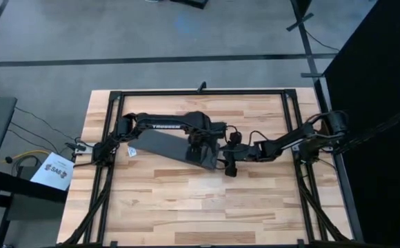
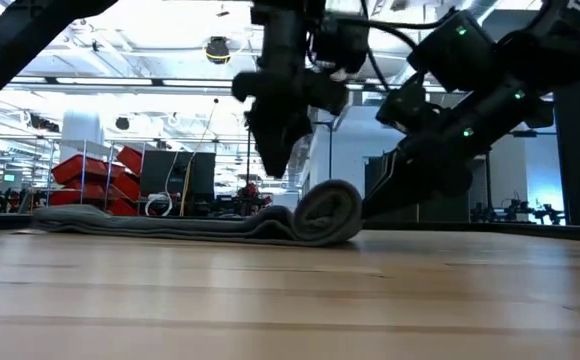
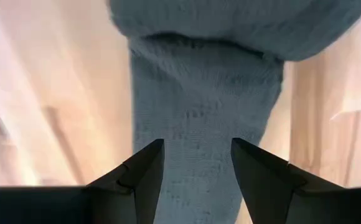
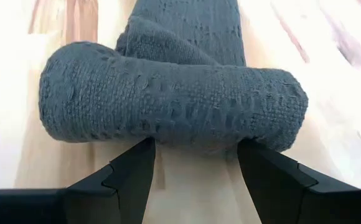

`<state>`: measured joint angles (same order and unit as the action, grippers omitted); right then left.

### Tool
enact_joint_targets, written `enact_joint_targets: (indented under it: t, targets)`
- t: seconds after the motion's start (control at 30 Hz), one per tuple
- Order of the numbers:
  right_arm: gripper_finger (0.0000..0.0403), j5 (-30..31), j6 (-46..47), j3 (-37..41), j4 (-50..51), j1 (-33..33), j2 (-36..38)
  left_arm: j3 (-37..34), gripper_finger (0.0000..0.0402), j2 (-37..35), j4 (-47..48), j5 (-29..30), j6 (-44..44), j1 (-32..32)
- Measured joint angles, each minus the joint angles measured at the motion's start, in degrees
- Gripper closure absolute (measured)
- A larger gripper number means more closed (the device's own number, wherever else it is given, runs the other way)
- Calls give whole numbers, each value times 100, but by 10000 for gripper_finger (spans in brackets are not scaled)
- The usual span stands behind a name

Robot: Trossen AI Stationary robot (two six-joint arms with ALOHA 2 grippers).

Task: Roll towel
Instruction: Roll the gray towel

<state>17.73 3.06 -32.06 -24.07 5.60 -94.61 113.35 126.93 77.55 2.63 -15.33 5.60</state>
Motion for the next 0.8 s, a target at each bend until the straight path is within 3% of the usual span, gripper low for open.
enact_joint_targets:
  t: [0.33,0.63,0.8]
  targets:
    - [184,-140,-78,-11,2,-56,16,-1733,228,-39,-1403,16,155,121]
    - [184,-137,-106,-12,-170,-56,20,-1955,228,-36,-2672,-1,439,-70]
    - [184,-137,-154,-14,-217,-56,20,-1962,228,-23,-2717,-15,608,-99]
